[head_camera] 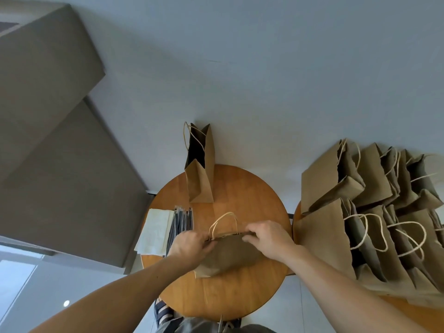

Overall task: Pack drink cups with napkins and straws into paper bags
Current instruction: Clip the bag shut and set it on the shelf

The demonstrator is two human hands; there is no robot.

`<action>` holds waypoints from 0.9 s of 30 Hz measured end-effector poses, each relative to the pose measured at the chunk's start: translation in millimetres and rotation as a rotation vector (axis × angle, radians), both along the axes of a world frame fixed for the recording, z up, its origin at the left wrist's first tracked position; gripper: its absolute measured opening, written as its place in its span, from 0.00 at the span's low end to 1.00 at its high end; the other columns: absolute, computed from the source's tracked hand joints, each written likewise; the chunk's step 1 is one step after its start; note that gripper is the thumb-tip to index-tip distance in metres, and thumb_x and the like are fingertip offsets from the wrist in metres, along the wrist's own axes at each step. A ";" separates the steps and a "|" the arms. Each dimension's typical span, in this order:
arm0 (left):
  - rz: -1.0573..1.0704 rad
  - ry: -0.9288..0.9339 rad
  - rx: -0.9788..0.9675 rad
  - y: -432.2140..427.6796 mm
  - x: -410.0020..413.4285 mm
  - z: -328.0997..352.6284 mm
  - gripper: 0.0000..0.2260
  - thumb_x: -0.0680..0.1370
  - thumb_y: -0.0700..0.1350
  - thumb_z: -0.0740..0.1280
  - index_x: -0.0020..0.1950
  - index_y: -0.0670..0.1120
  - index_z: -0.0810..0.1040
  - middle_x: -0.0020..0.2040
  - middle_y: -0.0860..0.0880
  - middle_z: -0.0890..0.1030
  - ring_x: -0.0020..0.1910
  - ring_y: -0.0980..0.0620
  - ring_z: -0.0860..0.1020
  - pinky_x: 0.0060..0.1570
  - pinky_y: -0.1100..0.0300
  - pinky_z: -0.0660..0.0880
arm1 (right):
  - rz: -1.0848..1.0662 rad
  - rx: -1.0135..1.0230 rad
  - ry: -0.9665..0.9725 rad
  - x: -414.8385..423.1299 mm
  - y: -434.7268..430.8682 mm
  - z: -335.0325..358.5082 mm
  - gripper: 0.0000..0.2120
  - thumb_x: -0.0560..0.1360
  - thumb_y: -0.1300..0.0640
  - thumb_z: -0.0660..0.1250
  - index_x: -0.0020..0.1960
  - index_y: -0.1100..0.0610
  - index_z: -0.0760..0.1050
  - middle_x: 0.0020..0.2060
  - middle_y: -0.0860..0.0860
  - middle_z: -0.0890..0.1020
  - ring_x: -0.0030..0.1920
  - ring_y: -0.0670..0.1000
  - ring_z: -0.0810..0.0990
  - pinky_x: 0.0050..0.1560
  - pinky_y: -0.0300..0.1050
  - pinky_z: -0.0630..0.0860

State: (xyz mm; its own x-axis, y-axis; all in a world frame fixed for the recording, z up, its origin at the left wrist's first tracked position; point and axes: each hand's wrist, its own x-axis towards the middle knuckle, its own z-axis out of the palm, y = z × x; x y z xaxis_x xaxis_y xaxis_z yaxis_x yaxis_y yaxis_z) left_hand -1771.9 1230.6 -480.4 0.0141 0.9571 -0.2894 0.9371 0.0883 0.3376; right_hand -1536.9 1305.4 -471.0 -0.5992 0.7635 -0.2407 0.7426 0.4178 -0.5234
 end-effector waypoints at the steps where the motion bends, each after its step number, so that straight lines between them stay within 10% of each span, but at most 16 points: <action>1: 0.002 -0.018 -0.009 1.6 -2.9 -1.4 0.14 0.81 0.59 0.59 0.52 0.54 0.82 0.44 0.56 0.83 0.43 0.56 0.80 0.46 0.59 0.78 | -0.040 -0.024 0.058 2.5 1.4 -0.7 0.09 0.80 0.45 0.65 0.52 0.48 0.81 0.45 0.41 0.83 0.44 0.41 0.79 0.46 0.38 0.78; 5: 0.048 -0.099 -0.030 7.3 -10.8 -2.9 0.13 0.81 0.58 0.60 0.54 0.55 0.82 0.44 0.55 0.83 0.43 0.55 0.80 0.46 0.56 0.78 | -0.427 0.085 0.243 28.8 14.9 -11.0 0.11 0.82 0.50 0.62 0.58 0.50 0.80 0.47 0.40 0.82 0.46 0.38 0.79 0.46 0.30 0.72; 8: 0.078 -0.143 -0.041 7.2 -11.6 -6.4 0.12 0.81 0.58 0.61 0.53 0.55 0.82 0.42 0.56 0.82 0.42 0.56 0.79 0.43 0.58 0.78 | -0.553 0.006 -0.018 54.3 23.7 -41.3 0.11 0.82 0.56 0.62 0.60 0.57 0.79 0.51 0.52 0.84 0.49 0.51 0.82 0.50 0.44 0.79; 15: 0.095 -0.173 -0.040 7.5 -5.4 -12.4 0.11 0.81 0.57 0.62 0.50 0.55 0.81 0.39 0.57 0.80 0.40 0.55 0.78 0.36 0.62 0.74 | -0.492 -0.264 -0.424 72.0 13.2 -113.3 0.13 0.81 0.51 0.60 0.41 0.53 0.77 0.36 0.49 0.80 0.37 0.49 0.79 0.39 0.47 0.79; 27: 0.144 -0.241 -0.045 10.2 -1.1 -7.5 0.10 0.80 0.55 0.64 0.52 0.56 0.83 0.41 0.58 0.81 0.40 0.59 0.77 0.39 0.62 0.75 | -0.448 -0.253 -0.422 56.3 21.4 -154.7 0.15 0.79 0.44 0.62 0.37 0.48 0.75 0.32 0.45 0.78 0.33 0.45 0.75 0.28 0.39 0.64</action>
